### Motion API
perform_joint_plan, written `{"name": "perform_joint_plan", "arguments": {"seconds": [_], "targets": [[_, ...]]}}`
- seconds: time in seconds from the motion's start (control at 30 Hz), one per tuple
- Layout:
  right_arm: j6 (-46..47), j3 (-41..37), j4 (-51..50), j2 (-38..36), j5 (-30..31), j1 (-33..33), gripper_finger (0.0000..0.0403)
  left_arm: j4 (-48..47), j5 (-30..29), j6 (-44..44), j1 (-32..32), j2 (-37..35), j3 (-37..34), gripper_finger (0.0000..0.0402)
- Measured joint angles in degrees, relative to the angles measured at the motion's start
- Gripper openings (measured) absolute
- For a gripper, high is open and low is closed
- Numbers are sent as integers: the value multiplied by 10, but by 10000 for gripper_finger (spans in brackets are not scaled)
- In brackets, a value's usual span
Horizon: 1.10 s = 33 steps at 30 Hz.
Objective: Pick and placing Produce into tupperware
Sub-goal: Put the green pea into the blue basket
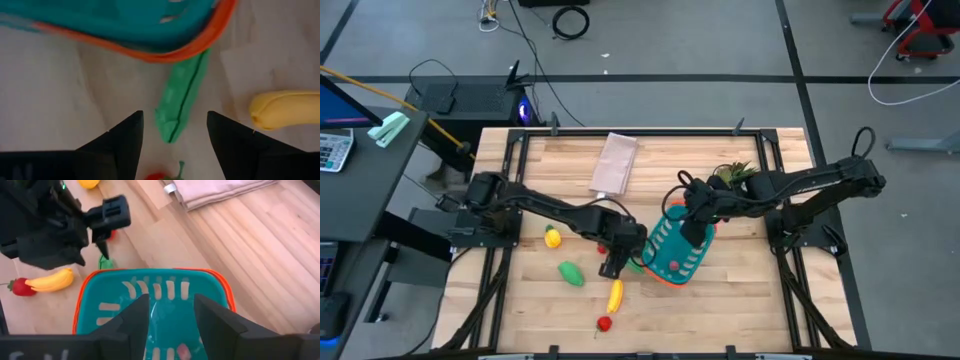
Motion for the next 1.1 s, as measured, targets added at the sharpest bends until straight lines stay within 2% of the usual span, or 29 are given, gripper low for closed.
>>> {"name": "perform_joint_plan", "arguments": {"seconds": [0.13, 0.4, 0.63, 1.1], "targets": [[0, 0, 0, 2, 0, 0, 163, 0, 17, 13, -11, 6, 1, 227], [-16, 0, 0, 3, 0, 0, 163, 12, 16, 36, -27, 32, 0, 227], [-20, 0, 0, 3, 1, 0, 163, 44, -52, 51, -26, 40, 0, 227], [-21, 0, 0, 3, 3, 0, 163, 45, -43, 43, -43, 40, 1, 227]]}}
